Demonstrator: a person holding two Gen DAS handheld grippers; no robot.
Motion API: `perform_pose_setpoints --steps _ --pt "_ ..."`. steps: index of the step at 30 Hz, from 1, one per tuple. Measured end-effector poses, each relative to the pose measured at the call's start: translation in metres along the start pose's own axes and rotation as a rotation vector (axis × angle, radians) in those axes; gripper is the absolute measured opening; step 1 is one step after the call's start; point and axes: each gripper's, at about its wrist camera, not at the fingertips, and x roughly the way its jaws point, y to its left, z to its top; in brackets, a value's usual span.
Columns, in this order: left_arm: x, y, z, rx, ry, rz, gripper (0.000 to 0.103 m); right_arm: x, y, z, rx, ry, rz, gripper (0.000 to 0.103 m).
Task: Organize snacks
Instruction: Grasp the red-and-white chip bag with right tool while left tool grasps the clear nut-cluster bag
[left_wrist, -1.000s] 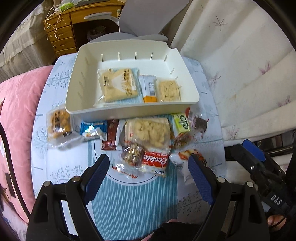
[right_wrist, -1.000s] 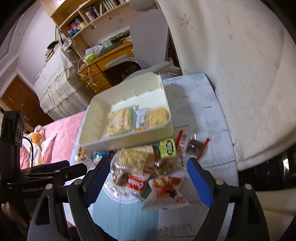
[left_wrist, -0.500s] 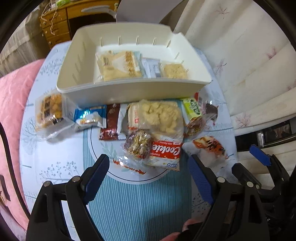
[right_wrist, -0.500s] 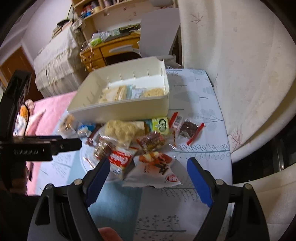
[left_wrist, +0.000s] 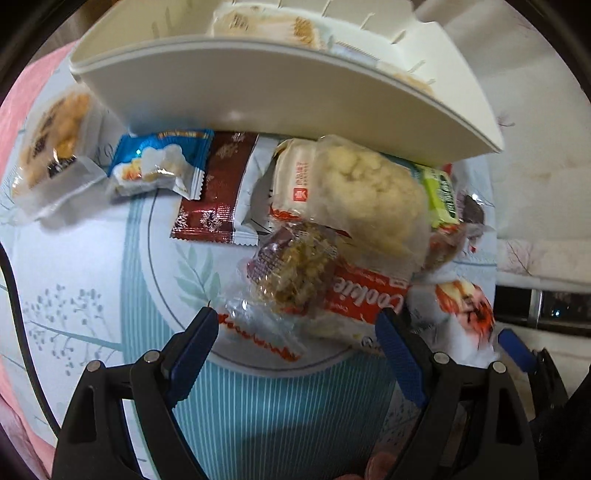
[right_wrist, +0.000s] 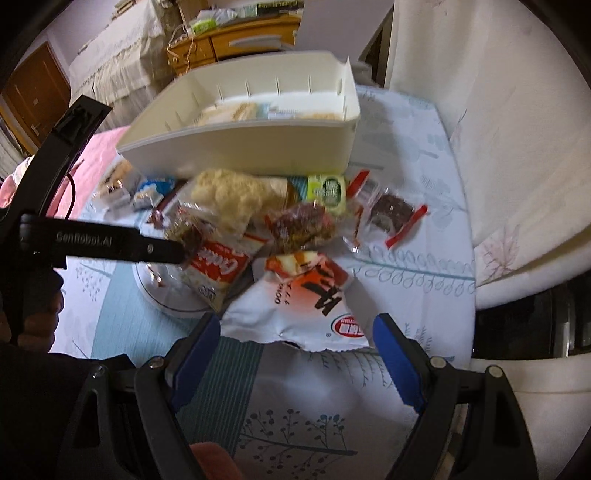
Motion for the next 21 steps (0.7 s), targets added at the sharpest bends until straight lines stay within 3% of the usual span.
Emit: perform_pose_setpoints --steps 6,18,21 --pt "0.017 0.003 0.012 -0.029 -0.007 0.015 0.086 0.016 -0.003 0.005 0.006 0.048 0.019 0.085" --pt "0.021 -0.010 0.022 0.064 -0.045 0.083 0.080 0.054 0.004 0.017 0.046 0.165 0.120 0.085" --pt "0.028 -0.025 0.018 0.102 -0.047 0.130 0.076 0.061 0.005 0.019 0.082 0.194 0.146 0.076"
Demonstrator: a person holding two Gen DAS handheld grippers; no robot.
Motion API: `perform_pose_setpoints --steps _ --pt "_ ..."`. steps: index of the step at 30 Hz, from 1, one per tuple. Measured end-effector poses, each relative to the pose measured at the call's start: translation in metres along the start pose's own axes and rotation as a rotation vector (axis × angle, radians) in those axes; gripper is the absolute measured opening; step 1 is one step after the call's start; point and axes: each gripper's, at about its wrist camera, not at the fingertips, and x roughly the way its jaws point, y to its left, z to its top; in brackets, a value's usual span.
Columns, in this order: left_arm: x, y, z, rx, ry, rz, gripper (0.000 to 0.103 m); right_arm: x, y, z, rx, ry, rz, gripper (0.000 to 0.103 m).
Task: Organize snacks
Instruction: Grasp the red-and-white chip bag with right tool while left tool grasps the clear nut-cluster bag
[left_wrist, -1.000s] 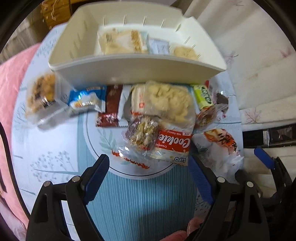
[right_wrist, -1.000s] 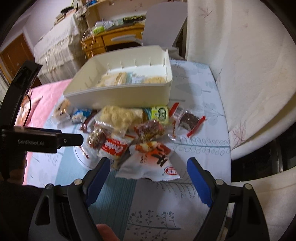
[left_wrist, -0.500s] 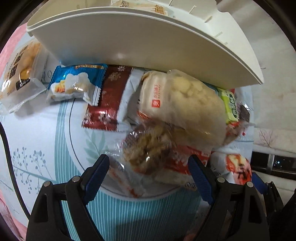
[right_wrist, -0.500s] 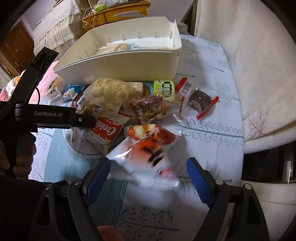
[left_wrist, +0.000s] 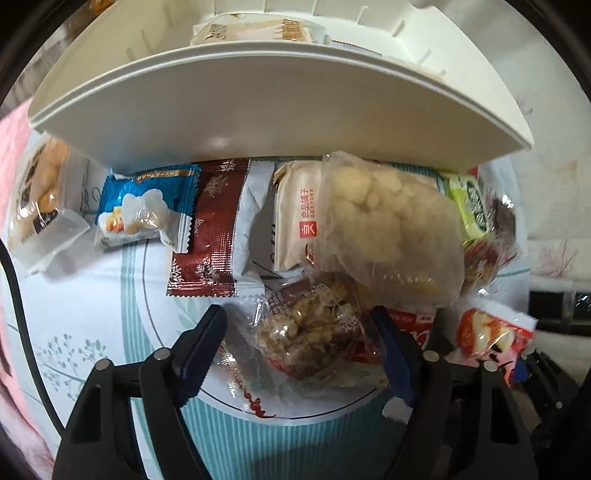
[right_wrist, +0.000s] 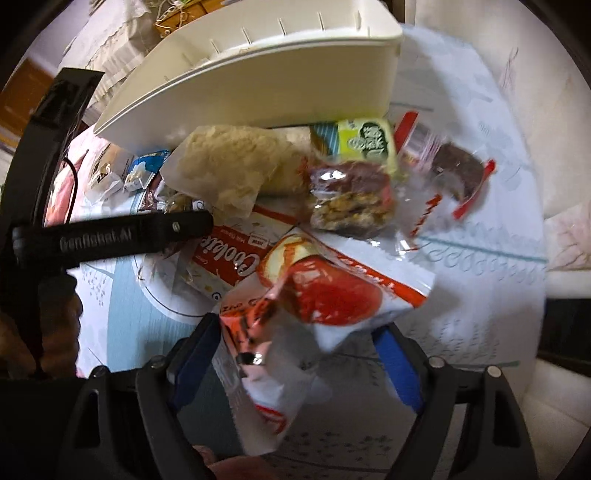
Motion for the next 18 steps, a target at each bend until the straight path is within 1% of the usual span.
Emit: perform_pose_setpoints --steps 2,6,9,12,18 --pt "0.002 -0.005 -0.001 0.011 -0.003 0.007 0.074 0.002 0.002 0.002 0.004 0.009 0.014 0.068" --pt "0.000 -0.005 -0.003 -0.006 -0.006 -0.007 0.069 0.004 0.007 0.003 -0.001 0.014 0.007 0.065" --pt "-0.005 -0.001 -0.007 -0.003 -0.005 -0.009 0.067 0.004 0.006 0.003 0.011 0.016 0.005 0.064" --pt "-0.010 0.005 -0.015 -0.007 -0.004 -0.018 0.062 0.002 0.004 0.001 0.019 0.012 -0.002 0.063" --pt "-0.013 0.005 -0.032 -0.042 -0.003 -0.067 0.054 -0.002 0.004 -0.007 0.062 0.014 -0.003 0.061"
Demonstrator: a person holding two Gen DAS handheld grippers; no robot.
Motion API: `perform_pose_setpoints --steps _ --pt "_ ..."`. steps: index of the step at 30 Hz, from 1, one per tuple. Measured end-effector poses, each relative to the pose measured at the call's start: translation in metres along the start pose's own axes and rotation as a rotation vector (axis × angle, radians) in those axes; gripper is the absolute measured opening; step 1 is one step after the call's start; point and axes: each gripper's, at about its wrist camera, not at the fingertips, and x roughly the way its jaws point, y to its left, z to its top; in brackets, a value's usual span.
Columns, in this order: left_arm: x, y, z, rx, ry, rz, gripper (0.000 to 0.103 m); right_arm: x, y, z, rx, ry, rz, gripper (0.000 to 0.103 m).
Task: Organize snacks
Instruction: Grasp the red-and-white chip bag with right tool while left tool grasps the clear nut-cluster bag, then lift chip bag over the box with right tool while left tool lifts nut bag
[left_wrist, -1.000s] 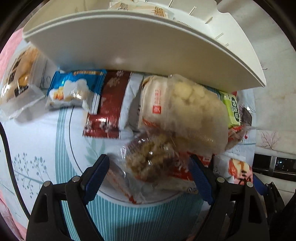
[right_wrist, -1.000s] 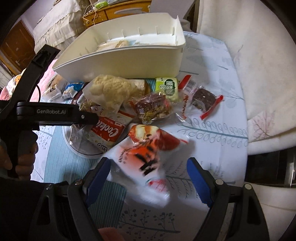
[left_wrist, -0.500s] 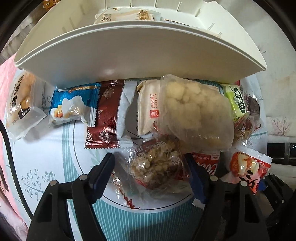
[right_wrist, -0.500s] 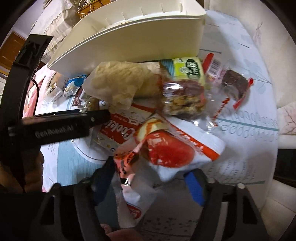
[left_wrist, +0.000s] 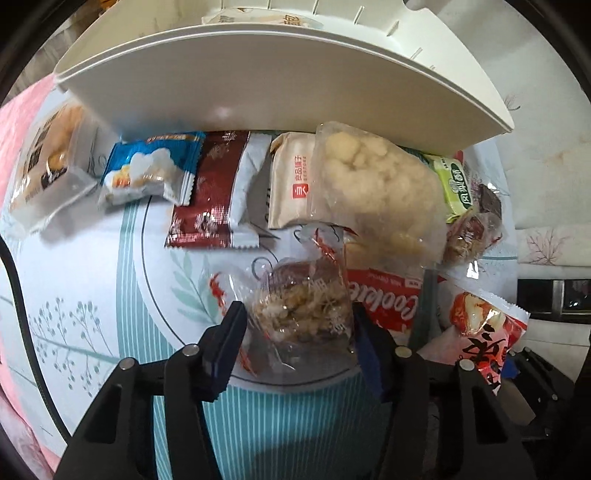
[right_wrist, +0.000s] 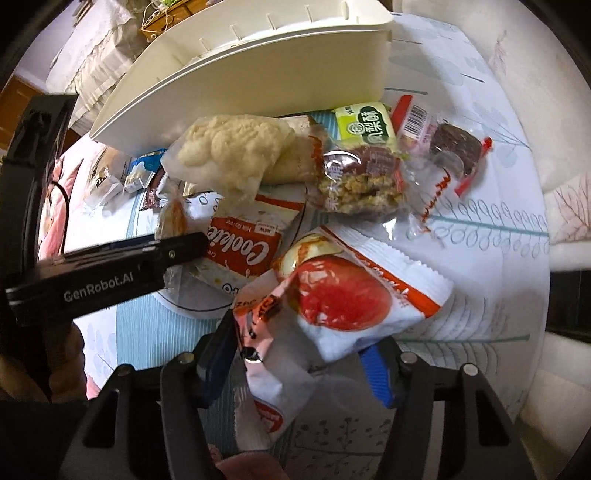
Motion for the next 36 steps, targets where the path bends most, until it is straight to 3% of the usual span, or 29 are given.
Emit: perform_pose_setpoints --steps 3,10,21,28,36 --pt "-0.004 0.004 -0.007 -0.014 -0.011 -0.035 0.047 -0.005 -0.002 -0.007 0.009 -0.012 -0.002 0.056" --pt "-0.011 0.016 -0.021 -0.068 -0.014 -0.092 0.046 -0.016 0.000 -0.025 0.019 -0.037 -0.003 0.054" --pt "-0.050 0.051 -0.033 -0.130 -0.055 -0.096 0.046 -0.042 0.024 -0.029 -0.048 -0.132 0.013 0.053" --pt "-0.089 0.073 -0.029 -0.158 -0.077 -0.097 0.046 -0.063 0.035 -0.012 -0.091 -0.232 0.064 0.053" --pt "-0.139 0.079 0.005 -0.165 -0.130 -0.092 0.046 -0.084 0.048 0.031 -0.154 -0.347 0.082 0.053"
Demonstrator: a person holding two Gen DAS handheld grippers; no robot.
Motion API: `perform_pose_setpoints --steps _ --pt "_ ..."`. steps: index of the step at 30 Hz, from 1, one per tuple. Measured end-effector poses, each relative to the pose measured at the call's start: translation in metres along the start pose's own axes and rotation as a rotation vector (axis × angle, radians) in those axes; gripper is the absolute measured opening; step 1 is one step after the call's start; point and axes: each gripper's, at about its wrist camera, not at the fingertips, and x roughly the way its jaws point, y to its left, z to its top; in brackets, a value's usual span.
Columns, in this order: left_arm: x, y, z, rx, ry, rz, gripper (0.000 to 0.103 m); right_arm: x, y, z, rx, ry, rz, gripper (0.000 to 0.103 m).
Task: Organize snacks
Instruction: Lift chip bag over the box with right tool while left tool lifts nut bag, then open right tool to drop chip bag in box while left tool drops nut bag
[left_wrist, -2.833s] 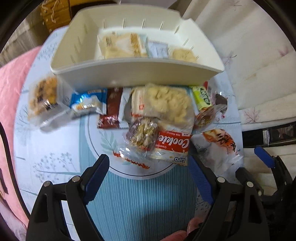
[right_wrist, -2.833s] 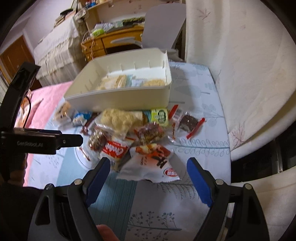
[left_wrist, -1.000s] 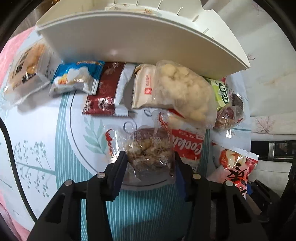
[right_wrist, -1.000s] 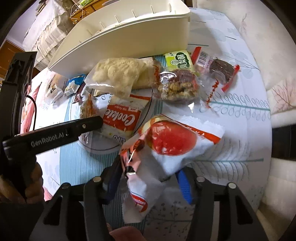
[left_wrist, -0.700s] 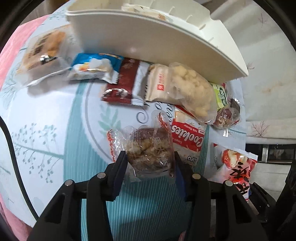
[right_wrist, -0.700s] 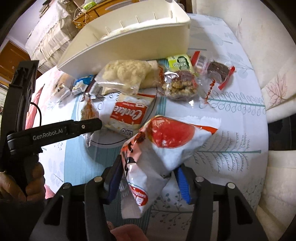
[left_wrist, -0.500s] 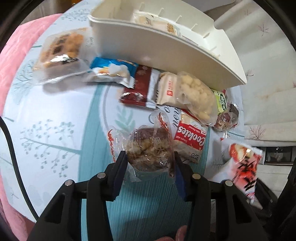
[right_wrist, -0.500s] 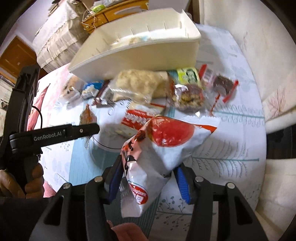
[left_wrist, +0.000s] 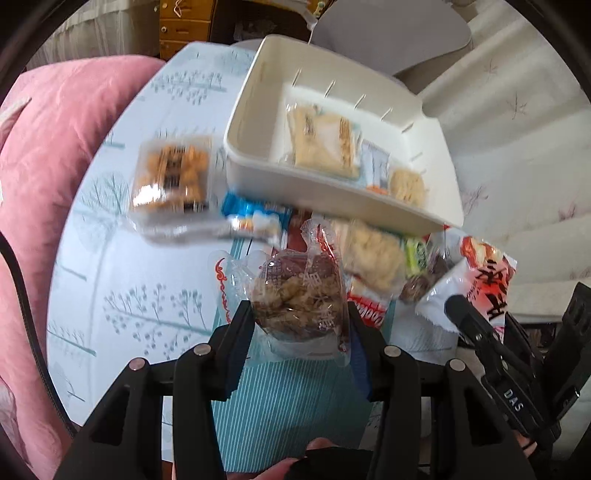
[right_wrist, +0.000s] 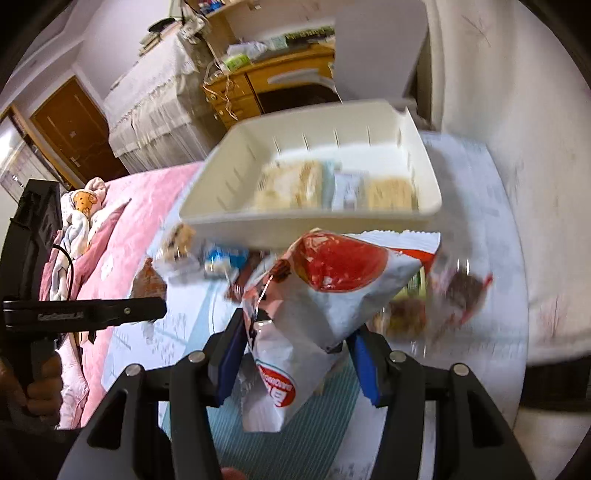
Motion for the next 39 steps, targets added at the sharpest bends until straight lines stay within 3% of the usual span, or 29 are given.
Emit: perform_pose_setpoints --steps 10,19,21,22,23,26,39 --pt "-0.027 -0.033 0.072 0.036 -0.078 0.051 0.047 -0.010 -0.002 0.074 -0.052 -0.148 0.026 0.053" --pt "-0.025 -0.061 0.120 0.100 -0.133 0.108 0.048 -0.006 -0.016 0.115 -0.048 -0.234 0.021 0.054" --pt "-0.021 -0.063 0.124 0.095 -0.144 0.116 0.061 -0.002 -0.019 0.118 -0.039 -0.235 0.019 0.055" --pt "-0.018 -0.064 0.127 0.083 -0.147 0.110 0.077 0.002 -0.021 0.119 -0.030 -0.230 0.018 0.055" --pt "-0.017 -0.064 0.127 0.077 -0.148 0.106 0.080 0.005 -0.024 0.119 -0.020 -0.219 0.019 0.058" --pt "-0.012 -0.061 0.128 0.072 -0.142 0.102 0.080 0.016 -0.029 0.117 0.016 -0.167 -0.011 0.076" --pt "-0.029 -0.026 0.102 0.027 -0.145 0.130 0.082 0.014 -0.044 0.100 0.134 -0.107 -0.017 0.078"
